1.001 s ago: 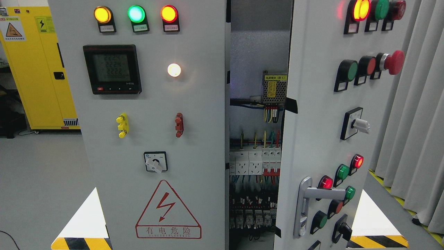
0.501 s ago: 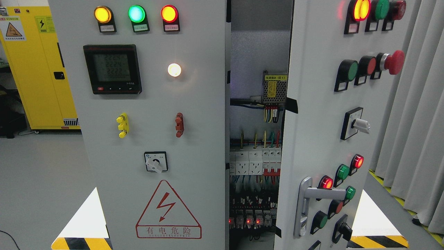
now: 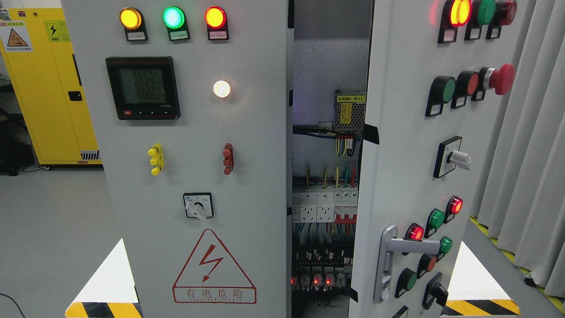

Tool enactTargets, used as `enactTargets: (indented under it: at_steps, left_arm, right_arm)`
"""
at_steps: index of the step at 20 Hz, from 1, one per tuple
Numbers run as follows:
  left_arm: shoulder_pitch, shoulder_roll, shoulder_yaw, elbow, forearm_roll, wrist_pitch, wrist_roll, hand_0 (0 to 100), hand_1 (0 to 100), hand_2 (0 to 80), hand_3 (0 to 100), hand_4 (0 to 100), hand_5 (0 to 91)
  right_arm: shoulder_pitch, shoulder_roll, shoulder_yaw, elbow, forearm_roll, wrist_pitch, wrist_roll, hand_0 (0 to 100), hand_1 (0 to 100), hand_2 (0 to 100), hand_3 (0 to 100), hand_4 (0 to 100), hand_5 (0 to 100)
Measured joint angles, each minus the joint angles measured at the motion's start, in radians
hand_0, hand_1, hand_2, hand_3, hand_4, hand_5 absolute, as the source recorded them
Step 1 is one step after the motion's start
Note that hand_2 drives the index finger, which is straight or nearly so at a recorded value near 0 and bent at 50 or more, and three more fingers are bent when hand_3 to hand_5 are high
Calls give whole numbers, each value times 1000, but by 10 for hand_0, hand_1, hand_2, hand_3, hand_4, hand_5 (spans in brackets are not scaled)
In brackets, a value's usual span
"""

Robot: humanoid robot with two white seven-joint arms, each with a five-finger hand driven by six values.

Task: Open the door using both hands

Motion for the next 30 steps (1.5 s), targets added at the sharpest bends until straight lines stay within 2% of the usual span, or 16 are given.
enactTargets:
  at_steps: [5,13,15,21,30]
  left_arm:
    - [5,104,-21,-189,72,-3,-49,0,0,0,0,0,0]
    - [-42,266,-39,-452,204,10,-62,0,0,0,0,0,0]
    - [-85,300,-41,-499,246,19,-47,0,0,0,0,0,0]
    - [-276,370,-48,-604,375,178,-20,0,0,0,0,0,0]
    - [-490,423,-75,-697,552,253,-19,0,0,0,0,0,0]
  right_arm:
    - [0,0,0,0,0,0,0,215,139,0,0,0,0]
    - [-1,-11,-1,-2,-1,0,1,215,141,0,0,0,0]
    - [-3,-22,-2,-3,-2,0,1,214,141,0,0,0,0]
    - [-9,-46,-4,-6,-5,-8,1,213,143,0,0,0,0]
    - [-22,-64,-6,-9,-5,-19,1,214,143,0,0,0,0]
